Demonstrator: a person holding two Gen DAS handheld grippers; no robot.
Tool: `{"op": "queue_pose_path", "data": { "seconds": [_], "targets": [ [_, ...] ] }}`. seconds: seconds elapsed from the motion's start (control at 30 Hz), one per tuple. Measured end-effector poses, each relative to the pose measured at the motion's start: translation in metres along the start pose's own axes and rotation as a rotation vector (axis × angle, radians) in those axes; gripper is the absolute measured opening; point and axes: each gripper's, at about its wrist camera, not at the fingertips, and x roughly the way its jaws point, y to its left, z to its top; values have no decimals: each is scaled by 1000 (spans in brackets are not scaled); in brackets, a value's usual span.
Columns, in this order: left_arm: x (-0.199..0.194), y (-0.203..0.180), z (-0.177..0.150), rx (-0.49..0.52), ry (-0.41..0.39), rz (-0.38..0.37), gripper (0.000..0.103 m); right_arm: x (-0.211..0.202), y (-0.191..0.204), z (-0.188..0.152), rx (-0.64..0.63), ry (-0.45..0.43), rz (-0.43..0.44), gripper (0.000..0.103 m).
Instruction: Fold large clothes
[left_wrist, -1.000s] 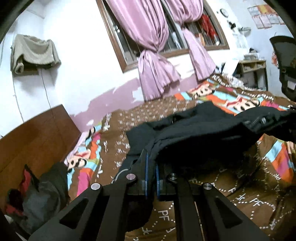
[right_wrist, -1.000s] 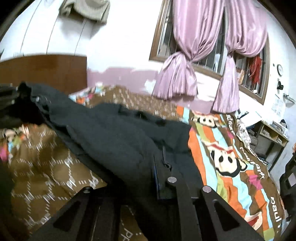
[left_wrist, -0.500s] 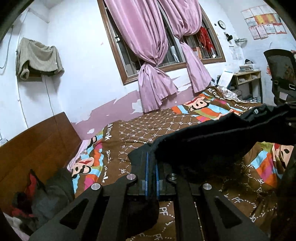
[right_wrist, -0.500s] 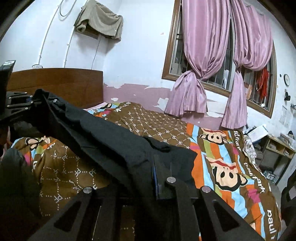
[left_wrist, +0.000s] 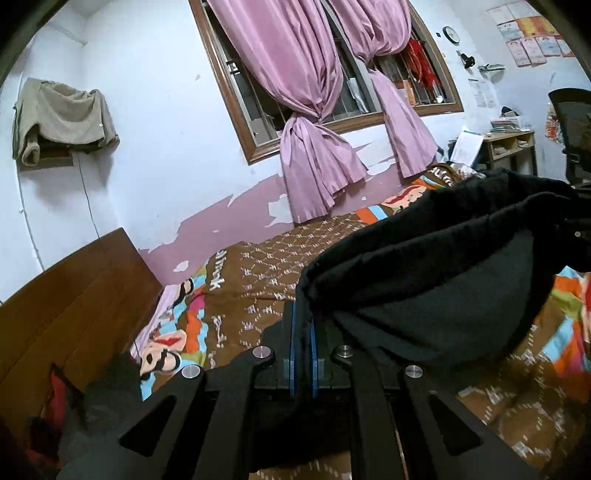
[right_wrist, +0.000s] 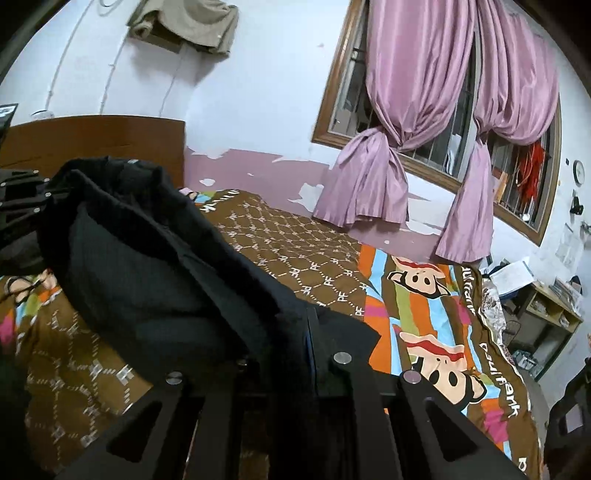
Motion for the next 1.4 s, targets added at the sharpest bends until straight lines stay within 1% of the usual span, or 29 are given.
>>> {"op": "queue_pose_path", "data": {
  "seconds": [0.1, 0.17, 0.23, 0.3, 0.4, 0.5, 0.57, 0.67, 0.7, 0.73, 0.83, 0.87, 0.9, 0.93, 0.97, 1.0, 1.03, 1.07, 1.1, 1.17, 1.2, 1.3, 1.37, 1.4],
  "targets": [
    [32, 1, 6, 19, -3, 36, 6, 29, -3, 7, -20, -1, -36, 11],
    [55, 2, 9, 51, 2, 62, 6, 52, -5, 14, -30, 3, -59, 11],
    [80, 5, 11, 69, 21, 74, 6, 76, -9, 20, -9, 17, -59, 11],
    [107, 11, 13, 68, 52, 78, 6, 101, -7, 26, -17, 32, -71, 11],
    [143, 17, 9, 73, 82, 89, 6, 135, -2, 29, -62, 56, -91, 11],
    [177, 18, -1, 89, 101, 101, 6, 164, 4, 26, -105, 81, -111, 11],
    [197, 20, -8, 74, 120, 91, 6, 180, 4, 22, -106, 99, -114, 11],
    [220, 29, -16, -15, 153, 32, 7, 200, 2, 11, -87, 127, -120, 13],
    [229, 34, -21, -58, 166, 0, 7, 205, 0, 7, -83, 131, -123, 15],
    [233, 36, -24, -80, 177, -15, 7, 210, -1, 2, -79, 134, -124, 16],
    [243, 40, -33, -113, 196, -44, 9, 215, -4, -6, -73, 126, -124, 25],
    [244, 41, -36, -111, 194, -49, 10, 215, -6, -7, -71, 119, -130, 31],
    [243, 42, -37, -112, 189, -59, 12, 215, -8, -7, -66, 112, -135, 41],
    [241, 43, -37, -117, 186, -72, 18, 214, -11, -8, -57, 102, -141, 49],
    [241, 47, -37, -135, 182, -103, 35, 213, -14, -6, -47, 91, -149, 65],
    [243, 49, -32, -157, 172, -131, 47, 210, -18, -5, -32, 76, -151, 73],
    [241, 52, -29, -189, 151, -157, 73, 204, -22, -4, -7, 55, -133, 74],
    [235, 58, -25, -224, 121, -168, 89, 201, -26, -2, 9, 46, -120, 75],
    [229, 65, -23, -264, 87, -176, 91, 197, -29, 1, 29, 41, -113, 79],
    [219, 75, -18, -302, 67, -197, 91, 188, -33, 4, 66, 31, -92, 83],
    [215, 79, -15, -310, 67, -195, 91, 182, -35, 4, 85, 27, -73, 86],
    [197, 84, -10, -303, 57, -202, 91, 162, -35, 2, 124, 26, 3, 93],
    [183, 81, -15, -280, 52, -246, 91, 151, -32, -4, 131, 45, 72, 95],
    [175, 78, -20, -256, 57, -284, 91, 146, -28, -11, 135, 72, 112, 96]
  ]
}}
